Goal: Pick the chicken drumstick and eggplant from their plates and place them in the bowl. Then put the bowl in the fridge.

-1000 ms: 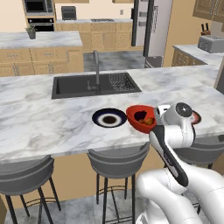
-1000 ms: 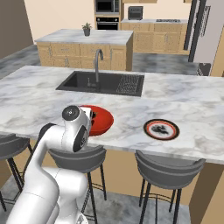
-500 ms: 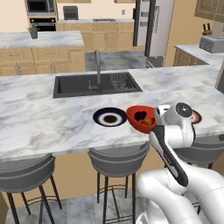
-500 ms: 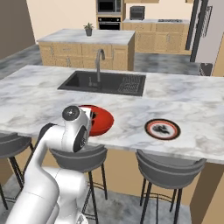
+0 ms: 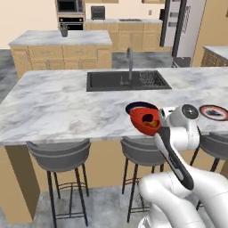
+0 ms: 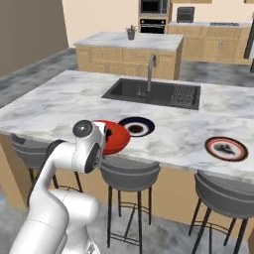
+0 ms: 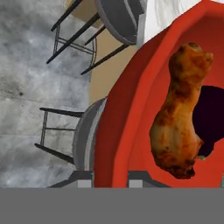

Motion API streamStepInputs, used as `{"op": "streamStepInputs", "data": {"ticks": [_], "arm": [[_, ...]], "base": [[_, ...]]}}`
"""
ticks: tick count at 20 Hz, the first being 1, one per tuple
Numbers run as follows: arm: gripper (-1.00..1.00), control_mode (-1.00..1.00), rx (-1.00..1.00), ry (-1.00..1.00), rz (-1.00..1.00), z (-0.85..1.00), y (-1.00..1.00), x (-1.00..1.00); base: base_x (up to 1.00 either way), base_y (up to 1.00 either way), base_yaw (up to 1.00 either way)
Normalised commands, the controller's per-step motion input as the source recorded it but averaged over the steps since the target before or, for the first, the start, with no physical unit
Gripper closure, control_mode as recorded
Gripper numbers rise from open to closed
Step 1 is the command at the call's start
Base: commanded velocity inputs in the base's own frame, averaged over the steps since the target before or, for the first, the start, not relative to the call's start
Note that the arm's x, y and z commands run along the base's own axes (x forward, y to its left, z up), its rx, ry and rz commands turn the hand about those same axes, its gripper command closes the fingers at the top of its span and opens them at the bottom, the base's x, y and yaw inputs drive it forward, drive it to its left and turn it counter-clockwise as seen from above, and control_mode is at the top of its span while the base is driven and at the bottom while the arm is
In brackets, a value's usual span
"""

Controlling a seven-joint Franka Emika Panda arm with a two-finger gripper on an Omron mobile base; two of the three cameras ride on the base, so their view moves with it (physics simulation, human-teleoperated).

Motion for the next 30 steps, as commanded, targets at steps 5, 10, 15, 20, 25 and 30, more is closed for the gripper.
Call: {"op": "streamStepInputs", "data": {"ticks": [5,10,15,20,25,30], "arm": [[1.0,1.0,0.0,0.0,0.0,0.0,0.0,0.0],[1.0,1.0,0.0,0.0,0.0,0.0,0.0,0.0],[1.0,1.0,0.0,0.0,0.0,0.0,0.0,0.0],[1.0,1.0,0.0,0.0,0.0,0.0,0.0,0.0],[1.0,1.0,0.0,0.0,0.0,0.0,0.0,0.0],[1.0,1.0,0.0,0.0,0.0,0.0,0.0,0.0]], "base": [[0.03,0.91,0.08],[0.12,0.93,0.01],[0.14,0.94,0.0],[0.18,0.94,0.0],[0.2,0.94,0.0],[0.23,0.93,0.0]]}}
